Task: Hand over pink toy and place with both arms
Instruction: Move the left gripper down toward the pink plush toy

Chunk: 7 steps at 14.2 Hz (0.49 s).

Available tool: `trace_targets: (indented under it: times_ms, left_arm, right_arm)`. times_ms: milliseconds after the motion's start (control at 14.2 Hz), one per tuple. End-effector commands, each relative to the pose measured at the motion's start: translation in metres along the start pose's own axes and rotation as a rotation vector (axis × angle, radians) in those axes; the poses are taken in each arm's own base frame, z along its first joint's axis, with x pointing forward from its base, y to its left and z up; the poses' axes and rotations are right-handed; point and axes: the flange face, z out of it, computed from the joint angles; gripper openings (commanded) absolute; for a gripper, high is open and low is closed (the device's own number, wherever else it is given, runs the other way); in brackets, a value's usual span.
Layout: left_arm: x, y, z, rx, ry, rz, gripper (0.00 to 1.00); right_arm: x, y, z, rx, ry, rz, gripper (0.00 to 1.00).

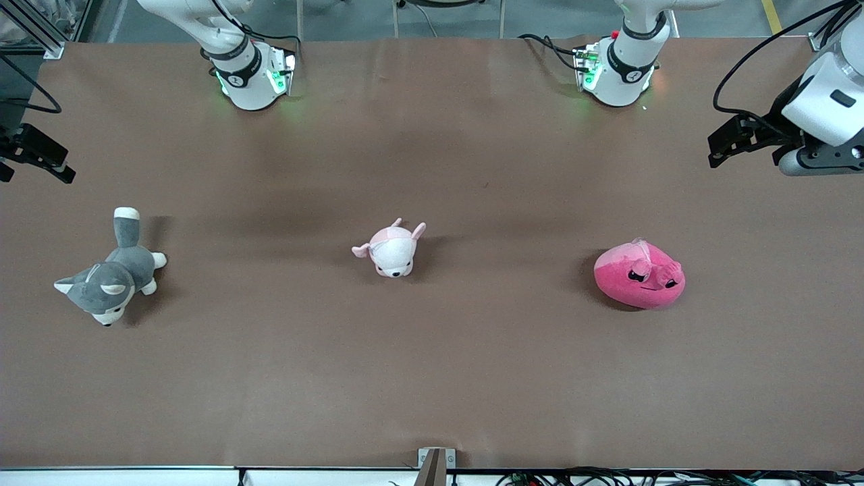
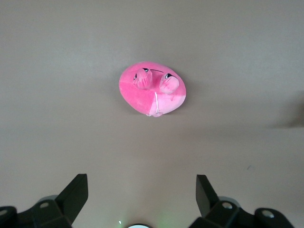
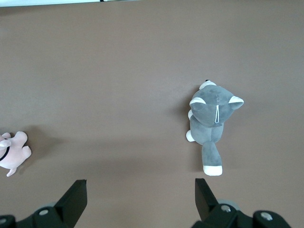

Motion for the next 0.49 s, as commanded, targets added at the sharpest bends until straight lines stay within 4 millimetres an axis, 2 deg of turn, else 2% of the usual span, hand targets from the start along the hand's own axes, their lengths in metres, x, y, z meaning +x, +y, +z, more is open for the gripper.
trace_targets:
  times_ms: [0,281,422]
  left_arm:
    - [0.004,-0.003,-0.005,0.015,0.011,0.016,1.00]
    - [0.007,-0.005,-0.013,0.017,0.030,0.008,1.00]
    - [0.019,-0.013,0.006,0.015,-0.001,-0.008,1.00]
  right_arm:
    - [-0.004,-0.001,-0.006,-0.003,0.010,-0.006,1.00]
    - [-0.004,-0.001,-0.006,-0.003,0.010,-0.004,1.00]
    - [-0.004,-0.001,-0.006,-0.003,0.011,-0.004,1.00]
